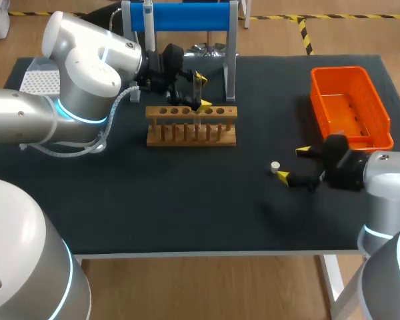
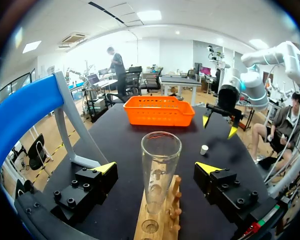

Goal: Invert the test tube, pick up the pipette, mount the tip to pipette, aspirate from beaker and dispense into the tube, eject the tip, return the pipette, and cap with the stopper.

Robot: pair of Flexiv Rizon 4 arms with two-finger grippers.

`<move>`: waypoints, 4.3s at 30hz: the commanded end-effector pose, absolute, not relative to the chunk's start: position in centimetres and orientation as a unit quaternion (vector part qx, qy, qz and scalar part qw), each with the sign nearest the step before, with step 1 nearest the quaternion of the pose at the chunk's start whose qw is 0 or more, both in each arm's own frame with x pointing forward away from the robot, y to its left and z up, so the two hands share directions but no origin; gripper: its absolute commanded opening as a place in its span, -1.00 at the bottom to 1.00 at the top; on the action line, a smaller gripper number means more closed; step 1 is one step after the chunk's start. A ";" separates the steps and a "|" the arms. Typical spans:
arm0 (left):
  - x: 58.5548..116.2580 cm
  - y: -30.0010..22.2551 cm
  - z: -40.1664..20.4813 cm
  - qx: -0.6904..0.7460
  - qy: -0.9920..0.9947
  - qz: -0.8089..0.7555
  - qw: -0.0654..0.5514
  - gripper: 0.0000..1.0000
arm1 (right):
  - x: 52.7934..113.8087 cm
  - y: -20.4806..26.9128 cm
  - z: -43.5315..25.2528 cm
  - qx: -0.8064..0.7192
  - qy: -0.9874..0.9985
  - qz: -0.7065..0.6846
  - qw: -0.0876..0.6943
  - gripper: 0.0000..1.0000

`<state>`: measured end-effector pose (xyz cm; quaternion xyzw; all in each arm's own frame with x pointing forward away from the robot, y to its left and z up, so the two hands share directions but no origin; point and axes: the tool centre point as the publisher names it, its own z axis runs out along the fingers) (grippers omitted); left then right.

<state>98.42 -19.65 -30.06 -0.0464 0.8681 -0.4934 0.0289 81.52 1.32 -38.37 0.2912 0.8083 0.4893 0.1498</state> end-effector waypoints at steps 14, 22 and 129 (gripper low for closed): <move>98.4 -19.7 -30.1 -0.047 0.868 -0.493 0.029 1.00 | 82.3 3.0 -40.7 0.288 0.813 0.483 0.151 0.75; 98.4 -19.7 -30.1 -0.047 0.868 -0.493 0.029 1.00 | 83.0 3.3 -41.2 0.294 0.810 0.484 0.152 0.49; 98.4 -19.7 -30.1 -0.047 0.868 -0.493 0.029 1.00 | 85.0 3.9 -43.3 0.302 0.818 0.463 0.159 -0.47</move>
